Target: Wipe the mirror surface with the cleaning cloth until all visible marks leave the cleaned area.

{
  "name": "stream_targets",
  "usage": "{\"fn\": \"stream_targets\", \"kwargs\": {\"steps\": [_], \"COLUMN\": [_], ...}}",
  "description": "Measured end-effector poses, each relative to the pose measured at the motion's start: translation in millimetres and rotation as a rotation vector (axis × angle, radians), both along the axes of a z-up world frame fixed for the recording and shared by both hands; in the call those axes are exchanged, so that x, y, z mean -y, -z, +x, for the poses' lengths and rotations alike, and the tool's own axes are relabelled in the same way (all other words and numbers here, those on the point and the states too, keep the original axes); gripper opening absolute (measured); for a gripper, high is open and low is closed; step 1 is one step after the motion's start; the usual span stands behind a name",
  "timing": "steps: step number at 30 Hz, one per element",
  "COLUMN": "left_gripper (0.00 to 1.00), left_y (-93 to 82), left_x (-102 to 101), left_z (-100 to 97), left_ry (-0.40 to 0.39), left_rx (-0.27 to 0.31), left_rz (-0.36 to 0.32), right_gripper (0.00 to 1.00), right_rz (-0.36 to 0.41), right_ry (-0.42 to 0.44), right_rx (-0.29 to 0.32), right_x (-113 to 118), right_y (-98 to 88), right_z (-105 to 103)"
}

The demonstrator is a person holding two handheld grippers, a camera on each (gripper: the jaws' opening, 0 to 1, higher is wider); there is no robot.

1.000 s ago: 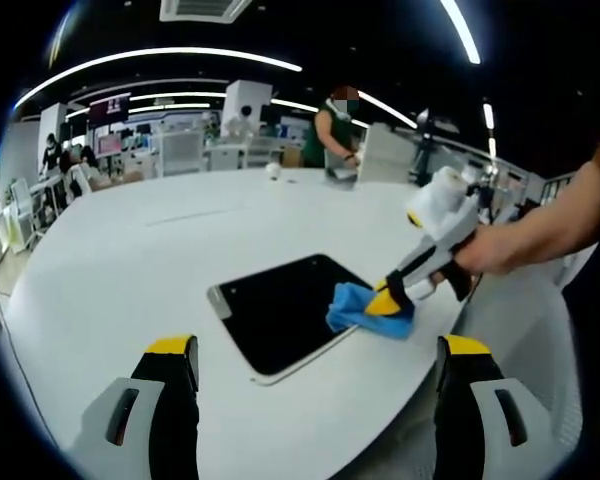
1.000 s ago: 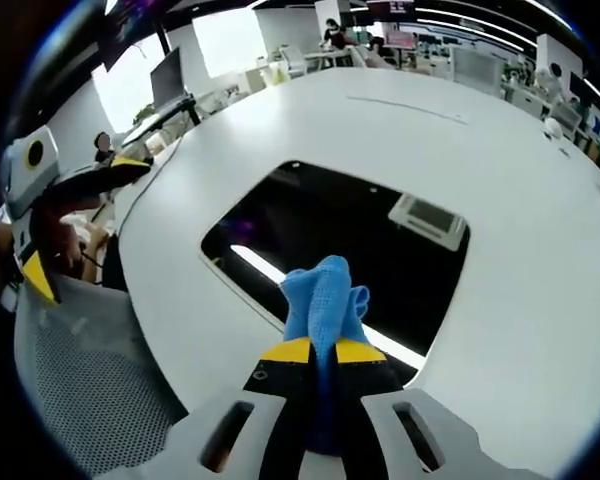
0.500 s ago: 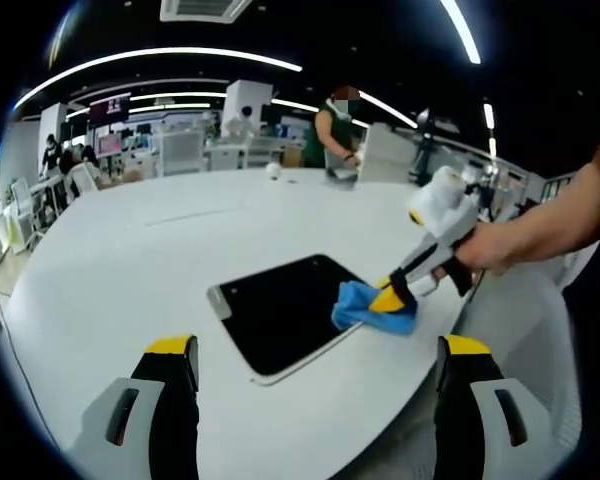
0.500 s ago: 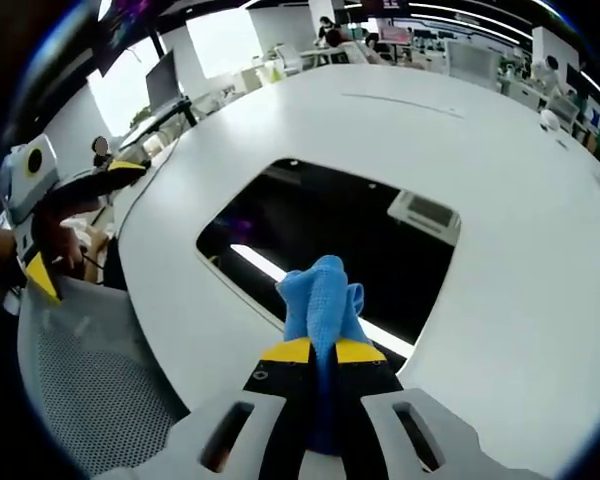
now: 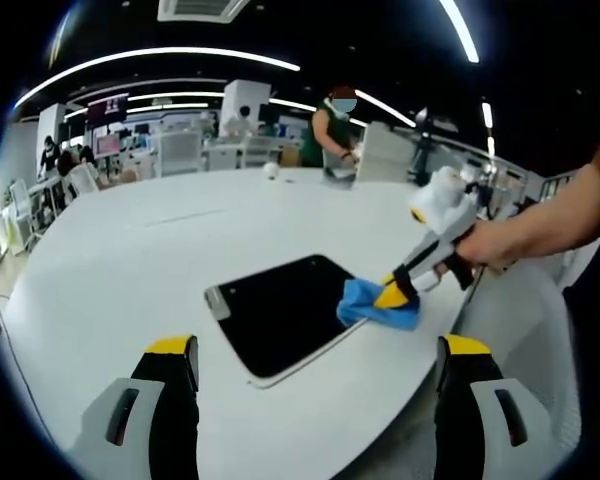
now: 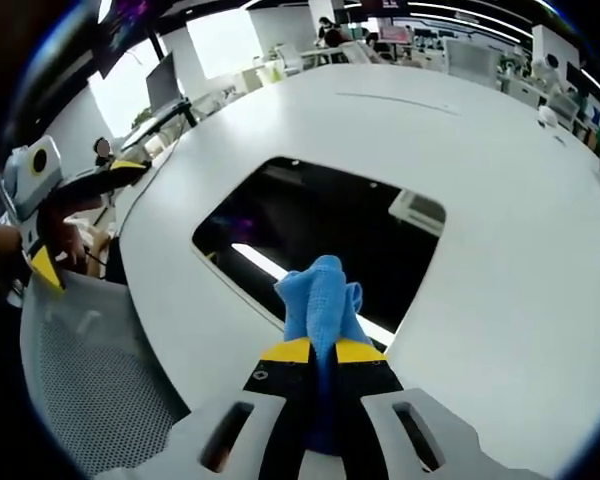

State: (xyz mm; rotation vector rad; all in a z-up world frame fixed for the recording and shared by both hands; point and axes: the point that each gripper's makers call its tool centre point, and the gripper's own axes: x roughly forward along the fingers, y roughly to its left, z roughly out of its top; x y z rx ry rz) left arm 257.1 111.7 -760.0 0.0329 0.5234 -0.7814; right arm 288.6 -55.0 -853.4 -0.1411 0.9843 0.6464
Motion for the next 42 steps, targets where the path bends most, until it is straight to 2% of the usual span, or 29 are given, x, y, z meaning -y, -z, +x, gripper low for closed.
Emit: {"fn": "stream_targets", "kwargs": {"steps": [6, 12, 23, 42], "left_gripper": [0.99, 0.99, 0.99, 0.99], "left_y": [0.3, 0.2, 2.7, 6.4], "left_x": [1, 2, 6, 4], "left_z": [-0.8, -1.1, -1.6, 0.3], "left_ry": [0.003, 0.004, 0.013, 0.011], "left_rx": [-0.004, -0.006, -0.013, -0.020], "left_rz": [0.000, 0.002, 0.004, 0.008], "right_gripper": [0.01, 0.01, 0.01, 0.01], "right_rz": [-0.015, -0.014, -0.031, -0.040], "right_ry": [-0.060, -0.056, -0.097, -0.066], "right_rx": [0.021, 0.006, 0.012, 0.007], "right_x": [4, 14, 13, 14], "right_y": [0.3, 0.5, 0.1, 0.7], "right_z": [-1, 0, 1, 16]}}
